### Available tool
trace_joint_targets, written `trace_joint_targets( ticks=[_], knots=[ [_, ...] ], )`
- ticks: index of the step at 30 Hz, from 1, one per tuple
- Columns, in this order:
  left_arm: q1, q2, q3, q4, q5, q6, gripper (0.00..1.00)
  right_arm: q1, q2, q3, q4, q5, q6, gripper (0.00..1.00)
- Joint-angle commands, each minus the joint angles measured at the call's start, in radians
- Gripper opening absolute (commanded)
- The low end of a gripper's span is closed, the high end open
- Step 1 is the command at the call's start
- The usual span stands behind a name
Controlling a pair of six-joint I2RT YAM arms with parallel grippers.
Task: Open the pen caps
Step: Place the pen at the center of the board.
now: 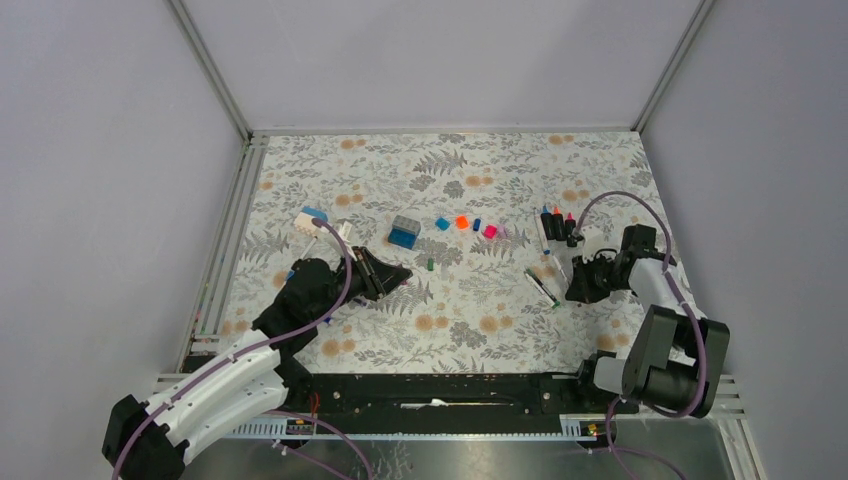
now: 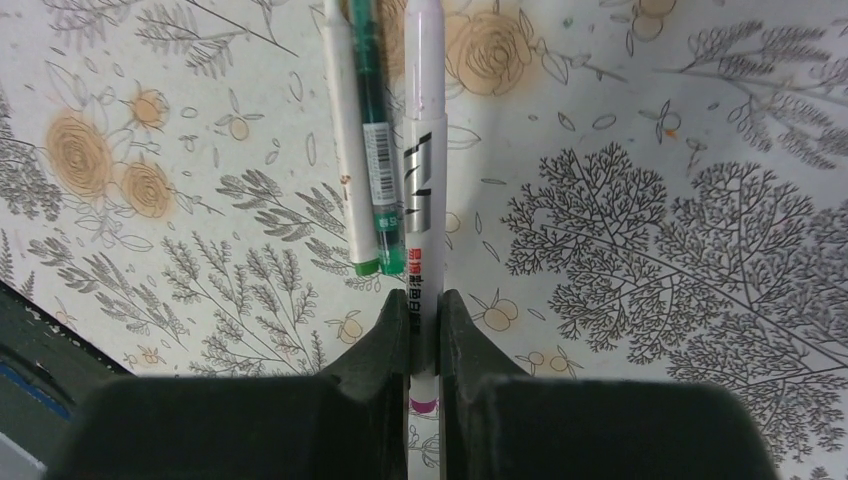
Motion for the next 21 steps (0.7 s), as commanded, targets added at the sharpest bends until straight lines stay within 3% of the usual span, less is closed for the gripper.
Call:
trace_joint_targets(
  ticks=[1,8,15,21],
  knots=[
    [0.005,-0.019,-0.013,0.089,0.025,-0.024,0.00,0.025,0.062,0.046,0.006,0.065,0.022,0.09],
    [0.005,0.000,-0.012,0.095,0.036,-0.026,0.00,0.075,0.171,0.090,0.009,0.106,0.052,0.14],
    [0.005,0.024,-0.006,0.096,0.059,-0.034,0.00,0.077,0.210,0.108,-0.002,0.113,0.072,0.38],
    [0.005,0.046,0.007,0.093,0.083,-0.035,0.00,0.076,0.173,0.109,-0.014,0.087,0.080,0.43]
  ],
)
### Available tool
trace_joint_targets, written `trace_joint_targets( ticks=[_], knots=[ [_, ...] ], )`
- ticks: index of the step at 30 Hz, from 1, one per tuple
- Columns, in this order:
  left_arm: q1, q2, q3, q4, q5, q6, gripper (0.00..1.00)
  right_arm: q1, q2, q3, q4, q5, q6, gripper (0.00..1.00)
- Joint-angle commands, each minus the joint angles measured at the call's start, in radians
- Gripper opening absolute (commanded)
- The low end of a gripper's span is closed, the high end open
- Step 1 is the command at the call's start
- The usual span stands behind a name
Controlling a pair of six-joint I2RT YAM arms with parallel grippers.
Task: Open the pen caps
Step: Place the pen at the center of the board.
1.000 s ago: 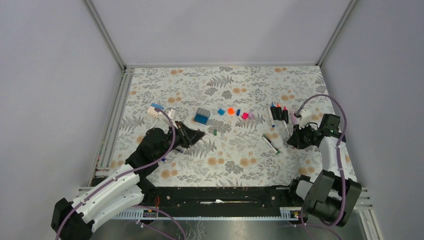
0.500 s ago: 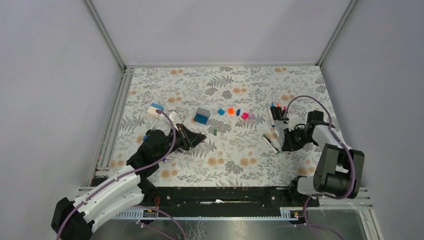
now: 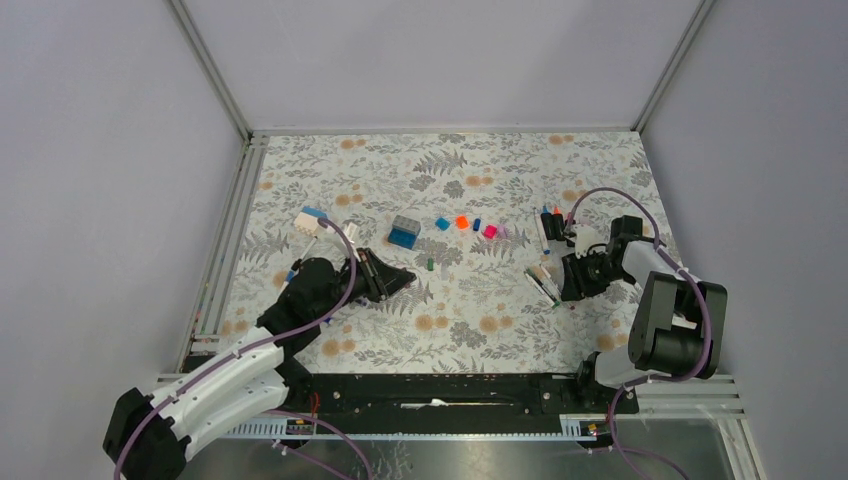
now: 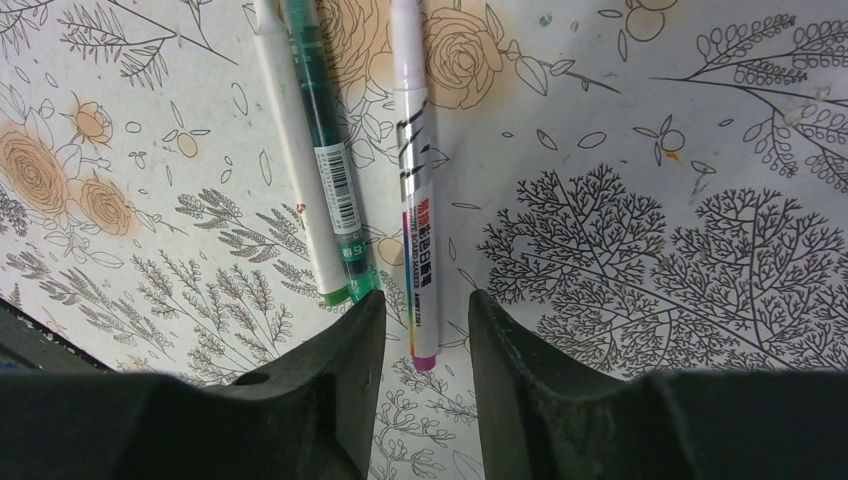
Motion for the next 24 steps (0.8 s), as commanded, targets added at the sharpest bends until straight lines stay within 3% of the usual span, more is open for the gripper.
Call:
trace_joint_targets(
  ticks=[1,9,15,19,24],
  knots=[
    [0.005,0.024,0.022,0.052,0.047,-0.011,0.00,0.007,-0.045,0.033,-0.024,-0.014,0.016,0.44],
    [-0.022,0.145,0.084,0.014,0.082,-0.071,0.00,0.006,-0.230,0.040,-0.030,-0.035,0.038,0.57],
    [-0.096,0.299,0.229,-0.171,-0.078,-0.038,0.00,0.004,-0.321,0.052,-0.045,-0.150,0.057,0.59],
    [-0.142,0.475,0.404,-0.376,-0.196,0.013,0.00,-0.007,-0.353,0.040,-0.044,-0.240,0.063,0.63],
    [-0.172,0.714,0.595,-0.494,-0.297,0.007,0.00,-0.021,-0.390,0.024,-0.035,-0.280,0.067,0.65]
  ],
)
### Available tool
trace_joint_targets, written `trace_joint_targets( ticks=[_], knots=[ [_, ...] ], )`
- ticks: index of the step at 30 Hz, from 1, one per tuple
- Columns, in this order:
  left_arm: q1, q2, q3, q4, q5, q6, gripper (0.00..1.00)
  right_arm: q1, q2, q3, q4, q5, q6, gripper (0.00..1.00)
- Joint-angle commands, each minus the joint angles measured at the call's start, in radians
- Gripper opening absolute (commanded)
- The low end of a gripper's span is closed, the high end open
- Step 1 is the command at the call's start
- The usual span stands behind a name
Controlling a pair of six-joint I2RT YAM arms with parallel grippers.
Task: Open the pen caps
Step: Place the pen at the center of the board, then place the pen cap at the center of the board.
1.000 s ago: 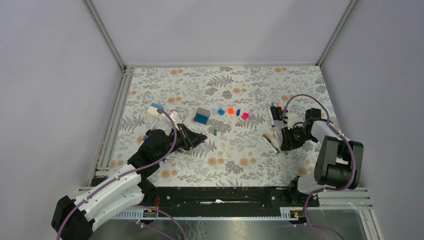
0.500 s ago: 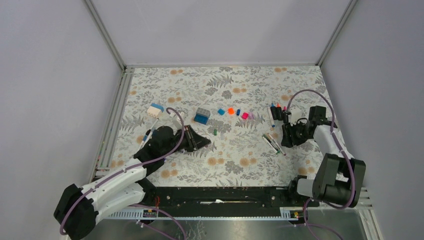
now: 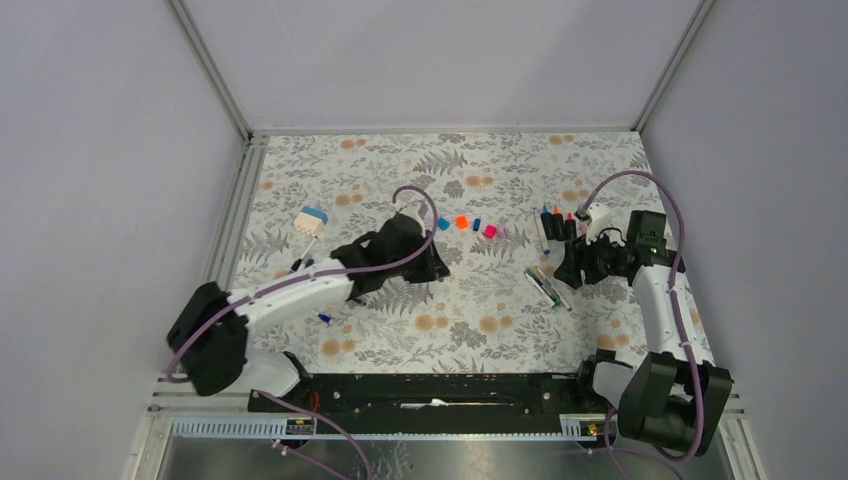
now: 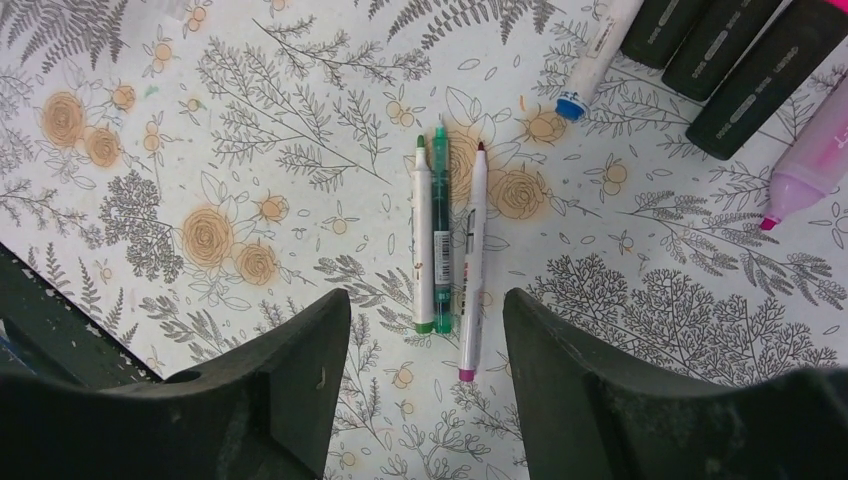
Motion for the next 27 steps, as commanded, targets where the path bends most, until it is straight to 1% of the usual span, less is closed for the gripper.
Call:
trace_joint_targets(
  ticks=[1,7,11,15,20,26,27],
  knots=[
    [-0.020,0.170,0.168,-0.160,-0.155,0.012,0.00,-0.012,-0.046,0.000,-0.006,-0.089,0.016,0.65],
    [-0.020,0.417,0.426,-0.346,-0.214,-0.034,0.00,-0.020,-0.070,-0.009,-0.003,-0.110,0.018,0.66],
    [-0.020,0.543,0.566,-0.399,-0.173,-0.031,0.00,-0.021,-0.078,-0.012,-0.004,-0.112,0.013,0.66],
    [-0.020,0.617,0.634,-0.403,-0.149,-0.032,0.00,-0.023,-0.087,-0.017,-0.004,-0.116,0.012,0.66],
    [-0.020,0.669,0.653,-0.406,-0.165,-0.009,0.00,-0.024,-0.093,-0.019,-0.004,-0.126,0.009,0.67],
    [-0.020,0.704,0.639,-0.409,-0.190,-0.005,0.06,-0.024,-0.089,-0.019,-0.005,-0.130,0.008,0.67],
    [-0.020,0.707,0.637,-0.408,-0.191,-0.003,0.08,-0.024,-0.091,-0.020,-0.005,-0.131,0.009,0.67]
  ],
)
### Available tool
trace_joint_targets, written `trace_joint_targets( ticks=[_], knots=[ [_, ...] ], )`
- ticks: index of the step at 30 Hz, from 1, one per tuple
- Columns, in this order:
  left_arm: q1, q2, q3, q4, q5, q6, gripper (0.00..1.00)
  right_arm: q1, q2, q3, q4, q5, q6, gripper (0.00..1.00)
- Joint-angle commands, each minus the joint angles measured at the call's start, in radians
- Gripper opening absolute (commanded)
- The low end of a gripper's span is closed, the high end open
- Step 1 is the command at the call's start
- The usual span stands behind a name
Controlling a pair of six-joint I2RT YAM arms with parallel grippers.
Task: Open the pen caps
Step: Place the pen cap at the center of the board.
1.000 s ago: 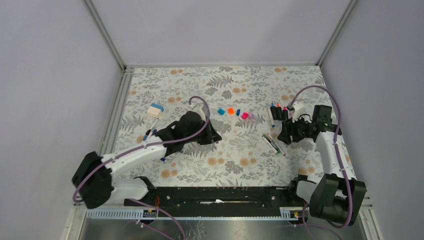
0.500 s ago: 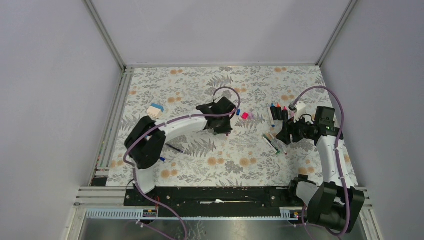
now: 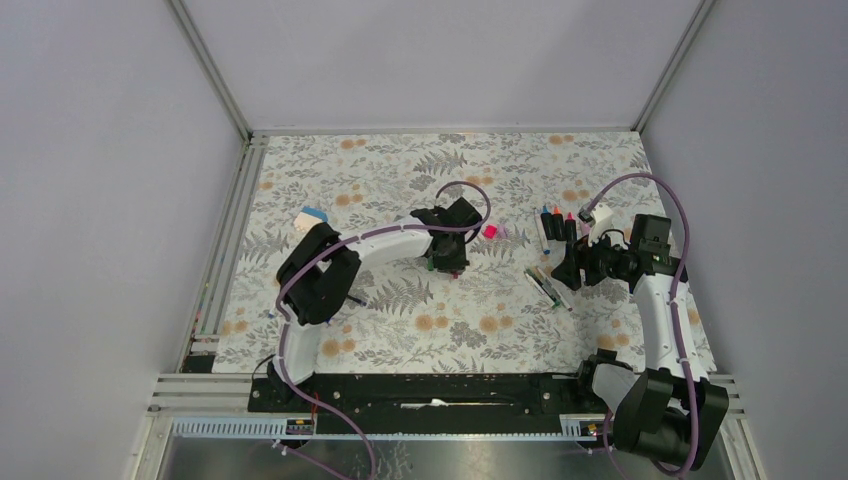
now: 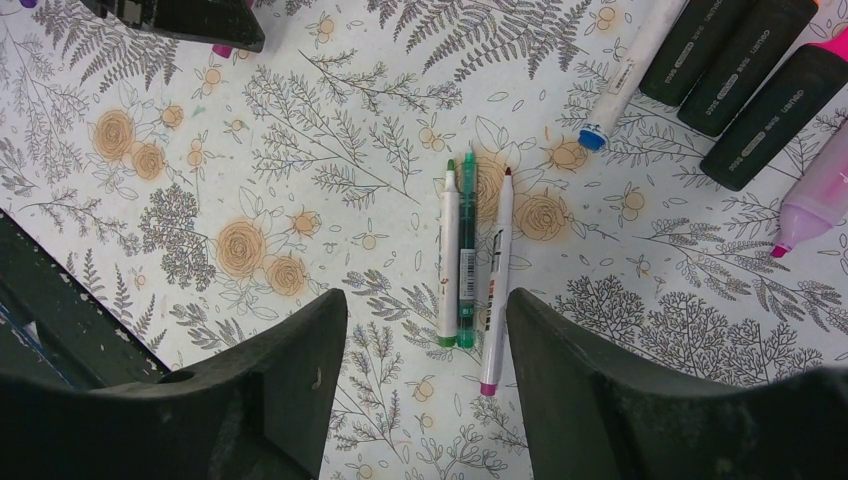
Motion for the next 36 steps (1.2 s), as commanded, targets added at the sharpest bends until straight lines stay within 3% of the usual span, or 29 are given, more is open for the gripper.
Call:
trace_joint_targets(
  ticks=[1,5,11,20,24,29,32,36],
  knots=[
    [-0.002,0.016,0.022,-0.003,-0.040,0.013,0.12,-0.005,-0.017,-0.003,-0.004,-0.034,-0.001,0.67],
    [-0.002,0.030,0.028,-0.002,-0.055,0.027,0.26,-0.005,-0.015,-0.003,-0.004,-0.034,-0.001,0.67],
    [-0.002,0.016,0.041,-0.003,-0.057,0.045,0.38,-0.006,-0.018,-0.005,-0.004,-0.033,-0.001,0.68],
    [-0.016,-0.173,0.044,0.004,-0.085,0.076,0.38,-0.009,-0.030,-0.008,-0.006,-0.045,-0.002,0.68],
    [-0.030,-0.340,-0.014,0.038,-0.122,0.108,0.38,-0.010,-0.044,-0.010,-0.006,-0.052,-0.005,0.69],
    [-0.030,-0.679,-0.293,0.171,-0.200,0.110,0.41,-0.011,-0.062,-0.013,-0.006,-0.066,-0.010,0.70],
    [-0.028,-0.893,-0.459,0.181,-0.284,0.080,0.52,-0.011,-0.069,-0.012,-0.006,-0.081,-0.012,0.70],
    [0.000,-1.125,-0.620,0.117,-0.341,0.023,0.79,-0.011,-0.077,-0.013,-0.009,-0.095,-0.013,0.71]
  ],
)
